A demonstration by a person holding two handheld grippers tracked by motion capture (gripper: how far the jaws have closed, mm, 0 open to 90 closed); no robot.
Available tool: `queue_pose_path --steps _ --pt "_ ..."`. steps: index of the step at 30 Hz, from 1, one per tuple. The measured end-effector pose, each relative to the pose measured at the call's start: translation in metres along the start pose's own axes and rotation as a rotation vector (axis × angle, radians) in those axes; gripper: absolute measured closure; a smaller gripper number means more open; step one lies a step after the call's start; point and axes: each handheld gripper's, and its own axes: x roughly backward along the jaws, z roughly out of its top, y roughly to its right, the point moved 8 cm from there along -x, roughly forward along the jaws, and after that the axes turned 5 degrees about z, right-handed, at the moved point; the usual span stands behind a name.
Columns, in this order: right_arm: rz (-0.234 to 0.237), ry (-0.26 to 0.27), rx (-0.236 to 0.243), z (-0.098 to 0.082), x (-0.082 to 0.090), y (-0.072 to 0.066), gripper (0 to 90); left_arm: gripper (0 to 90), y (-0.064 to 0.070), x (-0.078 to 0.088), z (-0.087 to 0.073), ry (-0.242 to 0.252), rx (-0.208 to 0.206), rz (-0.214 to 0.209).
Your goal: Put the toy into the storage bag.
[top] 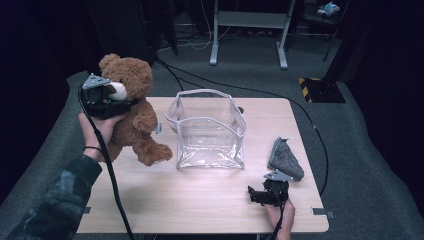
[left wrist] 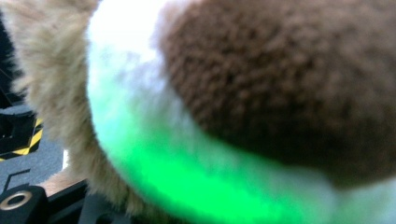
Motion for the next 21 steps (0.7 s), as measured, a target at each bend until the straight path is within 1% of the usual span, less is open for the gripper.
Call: queue_pose_path --steps 2,4,6,8,9,10,11,12,14,15,16,18,21 --pt "0.0 0.0 0.001 0.0 0.0 0.0 5.6 43.8 0.001 0.0 0.003 0.0 -0.005 -0.001" --pt "-0.002 0.002 -0.003 0.0 0.0 0.0 5.6 43.8 0.004 0.0 0.011 0.012 -0.003 -0.005" --pt "0.0 0.0 0.001 0.0 0.0 0.0 5.6 43.8 0.006 -0.001 0.018 0.017 -0.008 -0.007" --pt "0.001 0.004 -0.005 0.0 0.0 0.0 5.6 43.7 0.009 -0.002 0.025 0.024 -0.012 -0.005" --pt "0.0 -0.001 0.002 0.0 0.0 0.0 5.6 43.7 0.01 -0.002 0.029 0.025 -0.015 -0.007" --pt "0.0 0.005 -0.008 0.001 0.0 0.0 5.6 43.7 0.012 -0.003 0.033 0.028 -0.021 -0.008" --pt "0.0 0.001 0.0 0.0 0.0 0.0 5.6 43.6 0.014 -0.003 0.037 0.033 -0.022 -0.009" --pt "0.0 0.0 -0.001 0.0 0.0 0.0 5.6 43.6 0.016 -0.004 0.041 0.037 -0.02 -0.01" --pt "0.0 0.0 0.001 0.0 0.0 0.0 5.6 43.5 0.021 -0.006 0.048 0.043 -0.027 -0.015" --pt "0.001 0.006 -0.01 0.001 0.0 -0.001 5.6 43.5 0.023 -0.007 0.052 0.049 -0.029 -0.016" --pt "0.001 0.006 -0.009 0.001 0.0 -0.001 5.6 43.5 0.028 -0.009 0.058 0.052 -0.036 -0.019" --pt "0.001 0.005 -0.011 0.001 0.0 -0.001 5.6 43.4 0.031 -0.01 0.061 0.055 -0.04 -0.021" --pt "0.002 0.004 -0.01 0.001 0.0 -0.001 5.6 43.4 0.038 -0.015 0.071 0.063 -0.046 -0.023"
